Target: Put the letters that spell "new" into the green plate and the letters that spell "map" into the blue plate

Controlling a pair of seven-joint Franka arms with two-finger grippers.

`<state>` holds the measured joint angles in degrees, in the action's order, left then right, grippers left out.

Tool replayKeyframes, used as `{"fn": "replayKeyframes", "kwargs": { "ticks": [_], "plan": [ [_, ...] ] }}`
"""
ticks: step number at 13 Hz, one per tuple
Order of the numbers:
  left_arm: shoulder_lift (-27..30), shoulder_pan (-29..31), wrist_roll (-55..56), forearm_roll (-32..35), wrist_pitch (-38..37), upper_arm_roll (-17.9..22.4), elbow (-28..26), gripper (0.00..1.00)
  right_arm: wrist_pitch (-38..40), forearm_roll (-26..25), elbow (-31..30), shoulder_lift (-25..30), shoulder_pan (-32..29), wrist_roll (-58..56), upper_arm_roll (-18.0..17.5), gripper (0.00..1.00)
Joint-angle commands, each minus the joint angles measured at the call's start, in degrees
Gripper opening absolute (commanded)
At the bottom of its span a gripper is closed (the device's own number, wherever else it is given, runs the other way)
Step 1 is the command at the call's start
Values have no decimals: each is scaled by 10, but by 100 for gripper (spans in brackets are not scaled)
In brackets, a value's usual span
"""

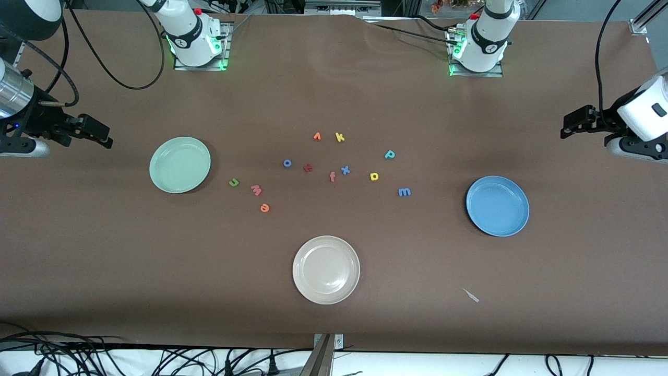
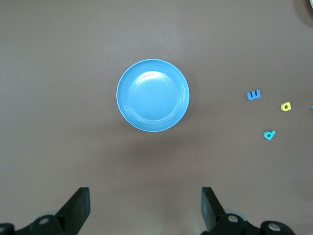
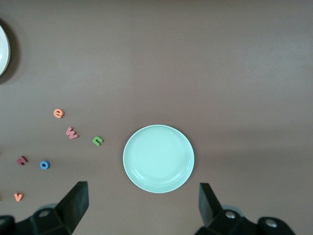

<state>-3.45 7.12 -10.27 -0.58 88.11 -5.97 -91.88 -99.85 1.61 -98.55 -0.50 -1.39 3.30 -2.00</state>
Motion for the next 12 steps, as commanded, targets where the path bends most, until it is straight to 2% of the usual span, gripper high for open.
{"fn": "replayKeyframes", "kwargs": {
  "ticks": [1, 12],
  "plan": [
    [0, -1, -3, -12, 3, 1, 2, 100, 1, -1, -4, 3, -1, -9, -1, 100],
    [-2, -1, -3, -9, 3, 1, 5, 100, 14, -4, -3, 2, 10, -31, -3, 100]
  ]
}}
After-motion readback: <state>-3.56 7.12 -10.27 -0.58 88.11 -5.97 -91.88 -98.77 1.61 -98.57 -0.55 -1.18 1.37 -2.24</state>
